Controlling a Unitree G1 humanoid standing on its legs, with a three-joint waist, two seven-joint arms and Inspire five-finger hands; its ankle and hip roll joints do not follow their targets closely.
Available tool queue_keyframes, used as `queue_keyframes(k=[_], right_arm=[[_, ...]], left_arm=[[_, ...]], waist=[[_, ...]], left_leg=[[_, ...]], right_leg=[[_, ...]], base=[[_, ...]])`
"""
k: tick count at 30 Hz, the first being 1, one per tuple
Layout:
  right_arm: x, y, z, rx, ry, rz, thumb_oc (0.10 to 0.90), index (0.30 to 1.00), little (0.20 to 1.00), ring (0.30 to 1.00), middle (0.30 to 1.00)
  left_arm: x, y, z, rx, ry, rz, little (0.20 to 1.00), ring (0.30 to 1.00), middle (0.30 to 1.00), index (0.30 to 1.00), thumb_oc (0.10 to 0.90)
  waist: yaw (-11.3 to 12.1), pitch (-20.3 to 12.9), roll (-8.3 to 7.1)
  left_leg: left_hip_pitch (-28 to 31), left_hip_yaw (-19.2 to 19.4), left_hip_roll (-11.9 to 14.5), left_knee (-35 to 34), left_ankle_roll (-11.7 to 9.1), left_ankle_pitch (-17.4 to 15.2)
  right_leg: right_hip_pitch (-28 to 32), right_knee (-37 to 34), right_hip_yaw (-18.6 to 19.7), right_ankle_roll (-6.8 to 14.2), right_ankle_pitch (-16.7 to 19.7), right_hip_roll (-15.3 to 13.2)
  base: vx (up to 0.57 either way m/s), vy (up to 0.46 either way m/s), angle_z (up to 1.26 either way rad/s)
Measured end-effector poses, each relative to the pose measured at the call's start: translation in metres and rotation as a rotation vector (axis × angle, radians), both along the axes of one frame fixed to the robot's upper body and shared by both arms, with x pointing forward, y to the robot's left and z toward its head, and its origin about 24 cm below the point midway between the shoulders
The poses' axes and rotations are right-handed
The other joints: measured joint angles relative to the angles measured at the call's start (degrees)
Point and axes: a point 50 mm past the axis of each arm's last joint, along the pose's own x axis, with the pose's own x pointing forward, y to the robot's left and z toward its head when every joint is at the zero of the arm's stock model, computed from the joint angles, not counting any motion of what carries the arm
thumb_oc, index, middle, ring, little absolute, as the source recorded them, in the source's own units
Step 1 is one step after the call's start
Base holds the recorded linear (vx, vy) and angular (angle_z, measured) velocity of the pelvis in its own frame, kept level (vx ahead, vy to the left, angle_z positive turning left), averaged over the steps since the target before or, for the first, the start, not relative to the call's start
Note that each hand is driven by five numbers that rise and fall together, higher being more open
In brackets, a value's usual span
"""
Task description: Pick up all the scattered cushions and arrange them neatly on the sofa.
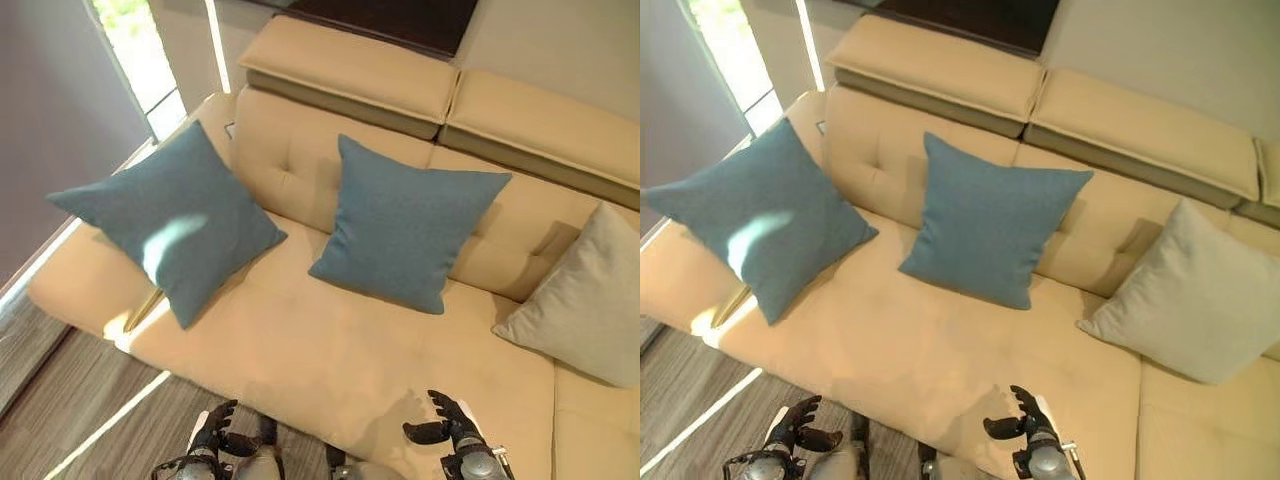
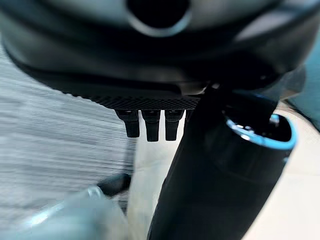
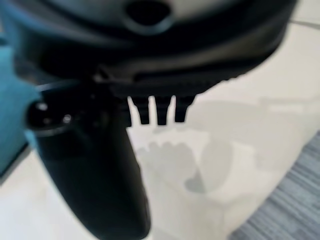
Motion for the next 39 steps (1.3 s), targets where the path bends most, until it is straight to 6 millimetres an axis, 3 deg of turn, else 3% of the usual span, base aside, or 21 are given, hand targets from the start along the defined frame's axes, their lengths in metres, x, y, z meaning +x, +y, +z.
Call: queue_keyframes(k=[1, 4, 6, 8, 12, 15, 17, 18, 22, 23, 24, 25, 26, 28, 30, 31, 33, 34, 36, 37, 39], right_arm=[[-0.001, -0.003, 0.000, 0.000, -0.002, -0.015, 0.800, 0.900, 0.900, 0.900, 0.900], [-0.026, -0.008, -0.004, 0.003, 0.037, -0.054, 0.800, 0.900, 0.900, 0.900, 0.900], [-0.029, -0.015, -0.004, -0.013, 0.044, -0.064, 0.800, 0.900, 0.900, 0.900, 0.900], [-0.020, -0.008, -0.003, 0.007, 0.020, -0.066, 0.800, 0.900, 0.900, 0.900, 0.900], [0.007, 0.006, 0.008, 0.035, -0.069, -0.025, 0.800, 0.900, 0.900, 0.900, 0.900], [0.022, 0.014, 0.014, 0.034, -0.104, 0.033, 0.800, 0.900, 0.900, 0.900, 0.900], [0.024, 0.016, 0.015, 0.027, -0.113, 0.059, 0.800, 0.900, 0.900, 0.900, 0.900], [0.029, 0.018, 0.020, 0.031, -0.141, 0.071, 0.800, 0.900, 0.900, 0.900, 0.900], [0.029, 0.019, 0.020, 0.029, -0.138, 0.077, 0.800, 0.900, 0.900, 0.900, 0.900], [0.025, 0.018, 0.018, 0.029, -0.126, 0.072, 0.800, 0.900, 0.900, 0.900, 0.900], [0.023, 0.018, 0.017, 0.030, -0.121, 0.071, 0.800, 0.900, 0.900, 0.900, 0.900], [0.022, 0.015, 0.017, 0.023, -0.117, 0.066, 0.800, 0.900, 0.900, 0.900, 0.900], [0.016, 0.009, 0.015, 0.010, -0.100, 0.061, 0.800, 0.900, 0.900, 0.900, 0.900], [0.012, 0.000, 0.015, -0.014, -0.085, 0.058, 0.800, 0.900, 0.900, 0.900, 0.900], [0.016, -0.007, 0.020, -0.026, -0.110, 0.040, 0.800, 0.900, 0.900, 0.900, 0.900], [0.022, -0.013, 0.026, -0.038, -0.139, 0.024, 0.800, 0.900, 0.900, 0.900, 0.900], [0.027, -0.018, 0.029, -0.051, -0.151, 0.012, 0.800, 0.900, 0.900, 0.900, 0.900], [0.030, -0.020, 0.031, -0.058, -0.155, 0.015, 0.800, 0.900, 0.900, 0.900, 0.900], [0.033, -0.023, 0.034, -0.071, -0.167, 0.014, 0.800, 0.900, 0.900, 0.900, 0.900], [0.032, -0.023, 0.034, -0.073, -0.167, 0.012, 0.800, 0.900, 0.900, 0.900, 0.900], [0.021, -0.025, 0.030, -0.075, -0.144, -0.001, 0.800, 0.900, 0.900, 0.900, 0.900]], left_arm=[[0.002, -0.001, 0.001, -0.004, -0.010, -0.002, 0.900, 0.900, 0.900, 0.900, 0.800], [0.024, -0.009, 0.013, -0.030, -0.102, -0.033, 0.900, 0.900, 0.900, 0.900, 0.800], [0.023, -0.017, 0.011, -0.053, -0.097, -0.051, 0.900, 0.900, 0.900, 0.900, 0.800], [0.023, -0.016, 0.010, -0.048, -0.081, -0.052, 0.900, 0.900, 0.900, 0.900, 0.800], [0.024, 0.006, 0.016, 0.014, -0.085, -0.058, 0.900, 0.900, 0.900, 0.900, 0.800], [0.033, 0.019, 0.024, 0.062, -0.104, -0.070, 0.900, 0.900, 0.900, 0.900, 0.800], [0.037, 0.022, 0.027, 0.070, -0.116, -0.066, 0.900, 0.900, 0.900, 0.900, 0.800], [0.036, 0.026, 0.028, 0.077, -0.117, -0.052, 0.900, 0.900, 0.900, 0.900, 0.800], [0.041, 0.020, 0.028, 0.059, -0.128, -0.053, 0.900, 0.900, 0.900, 0.900, 0.800], [0.046, 0.012, 0.028, 0.039, -0.142, -0.057, 0.900, 0.900, 0.900, 0.900, 0.800], [0.047, 0.009, 0.027, 0.029, -0.146, -0.060, 0.900, 0.900, 0.900, 0.900, 0.800], [0.046, 0.001, 0.025, 0.013, -0.140, -0.076, 0.900, 0.900, 0.900, 0.900, 0.800], [0.049, -0.006, 0.025, -0.003, -0.145, -0.095, 0.900, 0.900, 0.900, 0.900, 0.800], [0.045, -0.017, 0.022, -0.037, -0.137, -0.123, 0.900, 0.900, 0.900, 0.900, 0.800], [0.045, -0.019, 0.022, -0.043, -0.142, -0.131, 0.900, 0.900, 0.900, 0.900, 0.800], [0.051, -0.020, 0.027, -0.044, -0.164, -0.140, 0.900, 0.900, 0.900, 0.900, 0.800], [0.069, -0.019, 0.039, -0.032, -0.227, -0.154, 0.900, 0.900, 0.900, 0.900, 0.800], [0.070, -0.020, 0.040, -0.034, -0.237, -0.154, 0.900, 0.900, 0.900, 0.900, 0.800], [0.058, -0.020, 0.034, -0.042, -0.202, -0.154, 0.900, 0.900, 0.900, 0.900, 0.800], [0.059, -0.020, 0.035, -0.043, -0.206, -0.155, 0.900, 0.900, 0.900, 0.900, 0.800], [0.062, -0.022, 0.041, -0.051, -0.242, -0.162, 0.900, 0.900, 0.900, 0.900, 0.800]], waist=[[-1.4, 0.1, 0.38], [-3.8, 0.0, 1.06], [-4.4, -0.8, 4.45], [-4.3, -1.6, 3.81], [-2.7, -1.8, 1.53], [-3.0, -1.7, 1.25], [-2.9, -1.9, 0.83], [-3.3, -1.5, 1.47], [-4.6, -1.2, 1.75], [-5.4, -1.0, 2.00], [-5.7, -1.0, 1.98], [-6.5, -0.9, 2.06], [-7.5, -0.4, 2.85], [-7.8, 0.1, 3.89], [-7.9, 0.0, 4.04], [-9.0, 0.1, 3.59], [-9.1, 1.7, 0.52], [-8.7, 1.7, 0.45], [-8.7, 1.2, 0.88], [-8.6, 0.9, 0.89], [-8.7, 0.6, 0.36]], left_leg=[[1.4, 0.6, 0.7, -0.5, 0.6, -0.7], [2.2, 10.7, 3.2, -0.3, 0.7, -0.9], [2.9, 13.3, 5.1, -3.4, 1.4, -0.5], [4.5, 12.2, 0.3, -7.4, 3.4, 0.4], [3.7, 12.2, -4.3, -7.4, 6.2, -1.0], [3.9, 10.1, -4.1, -7.7, 7.3, -0.9], [5.0, 8.8, -4.5, -8.7, 8.6, -1.7], [7.2, 7.1, -3.9, -11.4, 9.4, -1.0], [9.7, 5.0, -3.7, -13.9, 9.0, -0.5], [9.6, 3.0, -3.4, -13.9, 8.6, -0.7], [9.6, 2.6, -3.4, -13.9, 8.1, -0.7], [9.8, 0.5, -3.7, -13.9, 7.2, -1.1], [10.2, -1.2, -3.7, -13.8, 5.8, -0.6], [11.9, -3.1, -3.4, -13.5, 5.1, -0.2], [11.9, -3.3, -3.4, -11.2, 3.8, -1.0], [7.4, -3.7, -4.2, -2.4, -0.4, -2.4], [-1.5, -1.4, -5.9, 13.4, -3.1, -1.8], [-2.6, -1.5, -5.6, 15.2, -2.9, -2.1], [-3.2, -1.3, -2.7, 16.3, 0.2, -4.1], [-3.0, -0.9, -1.5, 14.5, 0.4, -4.2], [-1.2, 0.8, 2.2, 4.4, -0.1, -3.5]], right_leg=[[0.7, -0.6, -2.5, 0.8, -0.1, -0.8], [2.4, -1.4, -10.3, 3.4, -0.7, -3.5], [2.6, -0.8, -13.7, 5.1, -1.3, -2.9], [0.6, 3.3, -9.6, 7.9, -3.7, -6.6], [-0.8, 4.4, -3.9, 10.2, -3.0, -10.0], [-6.3, 15.5, 1.9, 11.1, -4.3, -10.3], [-7.2, 18.3, 6.4, 12.2, -5.5, -9.2], [-8.0, 21.0, 14.0, 11.4, -9.0, -3.1], [-12.6, 16.3, 14.3, 9.8, -8.6, 4.6], [-14.7, 12.7, 13.3, 9.4, -6.6, 6.9], [-14.5, 10.0, 12.5, 9.5, -4.5, 7.4], [-11.1, 4.5, 12.8, 7.1, 2.9, 7.4], [-8.3, 1.2, 12.0, 4.1, 5.2, 7.0], [-5.1, 0.1, 10.1, 2.1, 4.9, 6.9], [-2.9, -0.9, 9.7, 1.9, 4.7, 6.6], [-2.4, -1.4, 8.5, 0.5, 3.7, 5.3], [-2.2, -1.6, 7.2, -0.4, 4.0, 2.3], [-2.0, -1.7, 7.8, -0.4, 3.9, 2.4], [-0.8, -2.0, 8.2, -1.8, 2.9, 3.4], [-0.6, -2.4, 8.2, -1.8, 3.0, 3.1], [-0.4, -3.6, 6.7, -1.6, 3.5, 2.4]], base=[[-0.04, 0.128, 1.04], [0.01, 0.121, 1.53], [0.12, 0.253, 0.97], [0.16, 0.311, 0.65], [0.09, 0.225, 0.12], [0.13, 0.132, 0.31], [0.26, 0.143, 0.25], [0.21, 0.054, 0.33], [0.21, 0.023, 0.31], [0.17, -0.003, 0.51], [0.20, -0.016, 0.80], [0.25, -0.046, 0.83], [0.24, -0.062, 0.92], [0.14, -0.052, 0.51], [0.10, -0.112, 0.28], [0.00, -0.116, 0.70], [-0.01, -0.036, 0.57], [0.06, -0.007, -0.06], [0.16, 0.042, -0.21], [0.13, 0.058, 0.01], [0.15, 0.112, 0.18]])
